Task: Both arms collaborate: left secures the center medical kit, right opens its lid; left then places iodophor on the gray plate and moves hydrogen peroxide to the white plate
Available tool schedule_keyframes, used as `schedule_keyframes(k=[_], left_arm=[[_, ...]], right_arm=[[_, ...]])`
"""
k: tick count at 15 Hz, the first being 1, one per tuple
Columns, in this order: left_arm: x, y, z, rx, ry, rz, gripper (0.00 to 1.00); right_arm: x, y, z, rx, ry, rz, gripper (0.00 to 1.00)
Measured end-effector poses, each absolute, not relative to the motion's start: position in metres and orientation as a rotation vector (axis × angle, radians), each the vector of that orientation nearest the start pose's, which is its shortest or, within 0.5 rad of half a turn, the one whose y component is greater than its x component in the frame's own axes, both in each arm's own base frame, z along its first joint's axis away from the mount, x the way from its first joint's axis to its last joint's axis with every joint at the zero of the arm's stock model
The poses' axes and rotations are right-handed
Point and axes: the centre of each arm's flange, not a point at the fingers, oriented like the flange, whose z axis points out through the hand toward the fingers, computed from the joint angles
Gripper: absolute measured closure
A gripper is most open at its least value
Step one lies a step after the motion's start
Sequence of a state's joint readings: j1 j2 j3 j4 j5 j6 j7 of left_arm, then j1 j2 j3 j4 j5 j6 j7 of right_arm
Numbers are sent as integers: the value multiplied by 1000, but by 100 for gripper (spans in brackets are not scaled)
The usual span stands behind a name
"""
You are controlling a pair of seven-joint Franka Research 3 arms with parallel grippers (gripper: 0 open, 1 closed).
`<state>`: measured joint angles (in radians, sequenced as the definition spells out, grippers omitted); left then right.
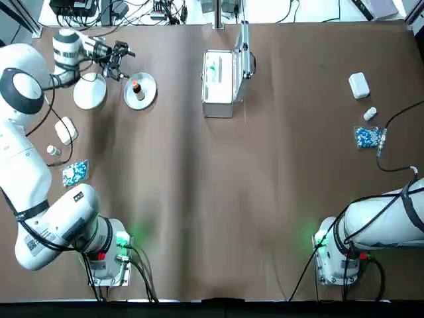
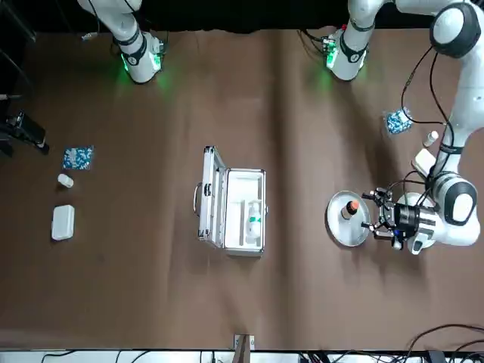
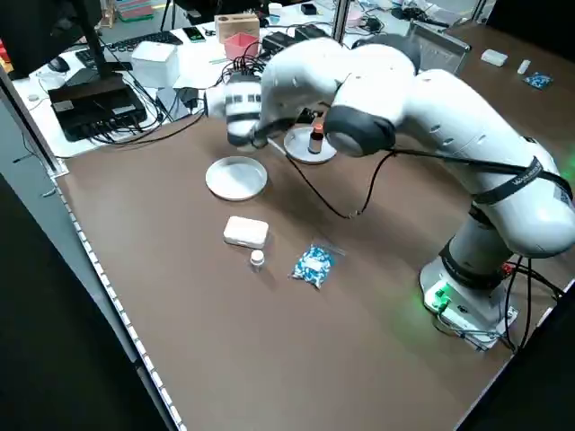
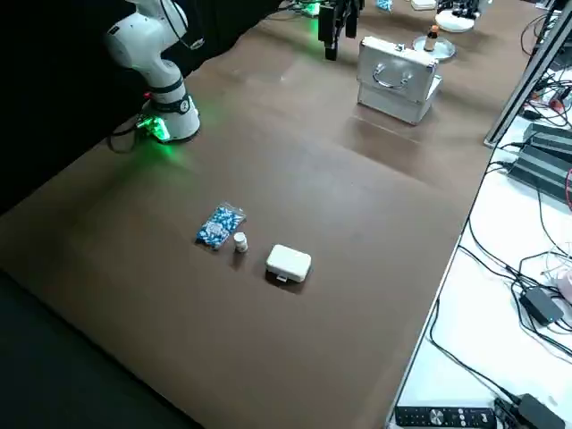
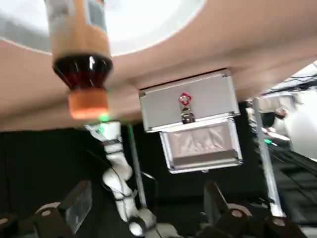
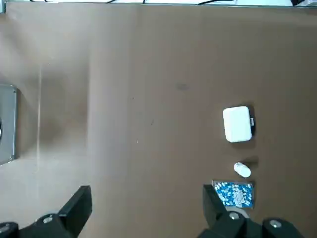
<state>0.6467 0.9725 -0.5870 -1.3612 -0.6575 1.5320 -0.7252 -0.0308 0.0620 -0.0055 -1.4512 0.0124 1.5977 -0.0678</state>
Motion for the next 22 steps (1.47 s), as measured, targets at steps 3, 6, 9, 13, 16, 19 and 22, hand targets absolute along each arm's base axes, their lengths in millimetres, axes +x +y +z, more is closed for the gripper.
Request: schedule_keyframes(k=[3, 6, 9, 13, 16, 19, 22], left_arm=[[679, 12, 274, 1924, 937, -1061, 0], [685, -41, 327, 2153, 870, -950, 0], [682, -84, 363, 2333, 807, -839, 0], [675, -146, 393, 2523, 702, -702, 0], [666, -183, 411, 2622, 624, -619, 0], [661, -207, 421, 2684, 574, -554, 0], [661, -216, 421, 2684, 562, -526, 0]], right_arm=[[577, -19, 649, -3130, -51, -135, 1], [578, -20, 652, -3130, -47, -154, 1], [577, -21, 652, -3130, -44, -151, 1], [575, -18, 650, -3130, -55, -111, 1], [574, -17, 649, -3130, -56, -101, 1], [574, -14, 649, -3130, -64, -95, 1], [574, -13, 649, -3129, -68, -93, 1]])
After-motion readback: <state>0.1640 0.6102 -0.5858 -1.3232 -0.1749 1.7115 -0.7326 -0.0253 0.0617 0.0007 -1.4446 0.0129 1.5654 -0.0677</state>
